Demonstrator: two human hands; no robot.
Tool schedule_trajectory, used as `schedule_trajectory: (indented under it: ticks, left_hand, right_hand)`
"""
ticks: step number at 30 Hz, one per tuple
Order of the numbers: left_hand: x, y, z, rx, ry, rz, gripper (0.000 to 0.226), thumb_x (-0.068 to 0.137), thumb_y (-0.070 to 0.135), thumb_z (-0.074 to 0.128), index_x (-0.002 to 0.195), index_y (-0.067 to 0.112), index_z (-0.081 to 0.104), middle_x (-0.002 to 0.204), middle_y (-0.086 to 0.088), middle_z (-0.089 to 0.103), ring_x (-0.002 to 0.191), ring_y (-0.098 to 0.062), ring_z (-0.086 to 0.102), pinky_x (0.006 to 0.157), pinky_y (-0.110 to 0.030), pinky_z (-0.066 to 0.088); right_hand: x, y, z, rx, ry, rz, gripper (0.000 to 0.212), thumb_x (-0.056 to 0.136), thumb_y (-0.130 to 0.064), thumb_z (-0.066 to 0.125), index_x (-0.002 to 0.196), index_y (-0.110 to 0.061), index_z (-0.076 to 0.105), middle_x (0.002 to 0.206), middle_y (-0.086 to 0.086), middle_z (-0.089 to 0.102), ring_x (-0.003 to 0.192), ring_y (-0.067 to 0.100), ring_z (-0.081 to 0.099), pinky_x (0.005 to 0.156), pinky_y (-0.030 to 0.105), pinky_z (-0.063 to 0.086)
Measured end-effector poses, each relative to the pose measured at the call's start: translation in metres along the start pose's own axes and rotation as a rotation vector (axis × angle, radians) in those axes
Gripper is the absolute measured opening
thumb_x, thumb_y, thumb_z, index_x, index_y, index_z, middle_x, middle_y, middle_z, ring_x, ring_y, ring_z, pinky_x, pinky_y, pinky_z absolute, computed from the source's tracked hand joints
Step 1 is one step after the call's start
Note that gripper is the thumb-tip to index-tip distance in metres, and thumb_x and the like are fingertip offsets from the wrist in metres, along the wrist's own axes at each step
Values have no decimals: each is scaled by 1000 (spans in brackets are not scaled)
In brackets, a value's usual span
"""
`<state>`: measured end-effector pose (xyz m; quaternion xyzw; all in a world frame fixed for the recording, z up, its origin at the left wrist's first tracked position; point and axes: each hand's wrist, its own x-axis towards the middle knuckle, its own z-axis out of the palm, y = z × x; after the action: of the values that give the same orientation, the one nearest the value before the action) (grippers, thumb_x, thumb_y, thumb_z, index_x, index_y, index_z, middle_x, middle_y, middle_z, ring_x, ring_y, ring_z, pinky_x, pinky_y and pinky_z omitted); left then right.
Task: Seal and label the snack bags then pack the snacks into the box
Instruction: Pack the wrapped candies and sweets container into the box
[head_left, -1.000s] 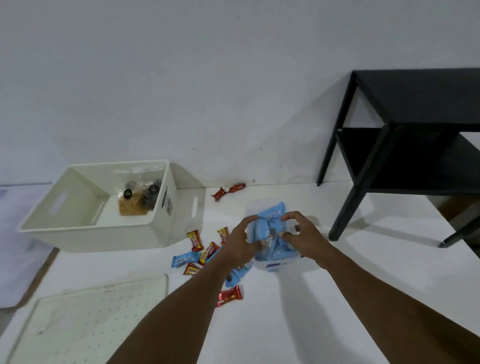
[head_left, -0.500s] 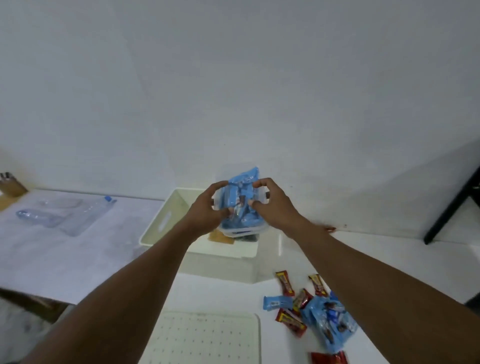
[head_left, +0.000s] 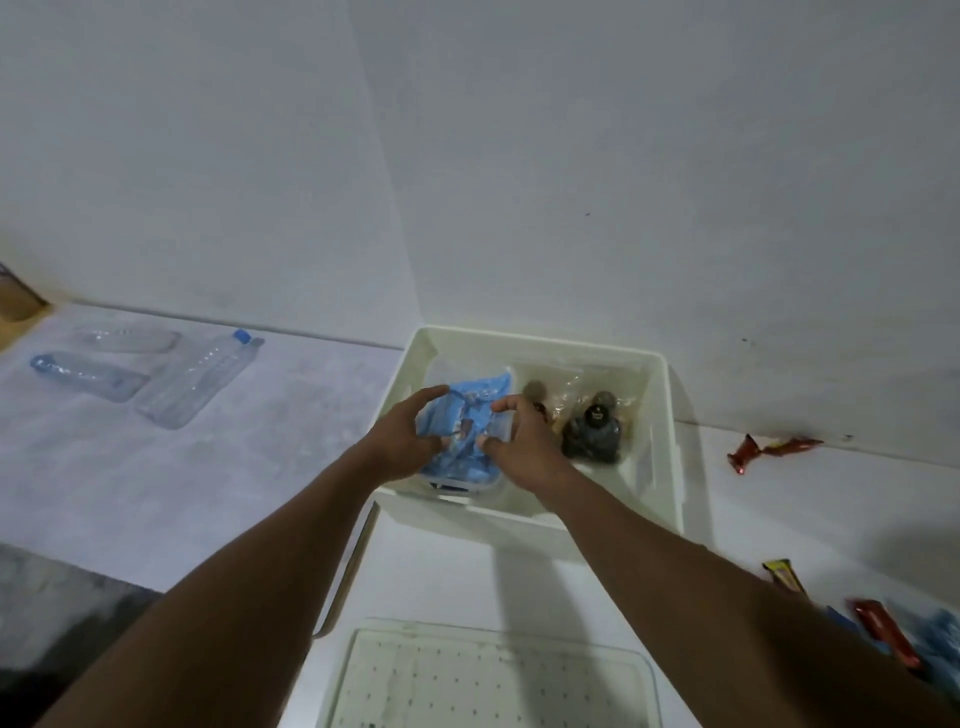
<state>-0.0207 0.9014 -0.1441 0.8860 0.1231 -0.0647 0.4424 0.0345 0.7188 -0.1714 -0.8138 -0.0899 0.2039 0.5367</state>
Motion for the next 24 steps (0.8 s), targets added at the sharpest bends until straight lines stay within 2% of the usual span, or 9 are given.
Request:
schedule_trajectory:
  ticks: [3,5,7,11,13,16,18,20,24]
  left_hand:
    - [21,-18,5,61,-47,-65,74,80,17,70,148,21,41,140,-9,56,125,-27,57,106,-46,47]
    - [33,-30,10,106,-64,-113,72,84,13,68,148,24,39,139,-9,57,121,-28,59,104,-42,49]
    - [40,-41,15,139,-57,-154,69,85,20,69,147,26,40,135,-7,59,117,-26,60,100,-37,49]
    - [44,-57,23,299,-126,-193,68,84,45,70,143,30,41,132,-6,61,118,-28,60,101,-42,50]
    - [44,-61,27,388,-153,-219,70,83,48,66,145,33,37,140,-9,54,126,-30,54,107,-46,45]
    - [42,-56,33,511,-157,-216,71,86,53,58,148,35,30,156,-9,34,142,-32,37,118,-48,30]
    - [39,-45,37,490,-79,-234,70,85,47,60,148,36,30,158,-13,29,146,-37,29,117,-49,30]
    - [35,-28,44,464,-29,-216,73,84,35,63,150,32,31,156,-19,30,144,-41,28,115,-50,32]
    - [20,21,73,421,49,-34,65,84,26,67,144,21,43,141,-20,48,134,-41,42,109,-48,38]
  right_hand:
    - [23,13,12,-23,-38,61,38,86,-16,71,116,-25,50,107,-3,56,81,10,56,61,24,47]
    - [34,21,19,-55,-54,101,40,85,-18,72,117,-26,49,107,-1,56,79,9,53,58,23,41]
    - [39,27,27,-74,-93,141,43,85,-19,72,119,-27,47,105,0,54,77,9,51,57,23,40]
    - [39,36,45,-85,-200,203,52,84,-16,71,127,-23,43,113,6,51,96,19,53,82,37,51]
    - [37,37,48,-101,-206,196,52,84,-18,71,128,-23,43,114,2,48,101,19,51,87,36,50]
    - [34,36,38,-120,-201,196,51,84,-22,71,128,-24,46,112,0,50,101,18,53,76,28,46]
    - [29,32,22,-144,-168,182,44,84,-22,71,123,-24,51,105,0,56,95,17,57,70,25,47]
    - [22,27,2,-124,-116,170,32,83,-17,70,113,-19,59,103,5,66,95,21,63,80,32,52]
    - [-7,23,-51,-96,54,63,12,83,-9,65,93,-12,68,85,-1,67,84,16,63,79,26,51]
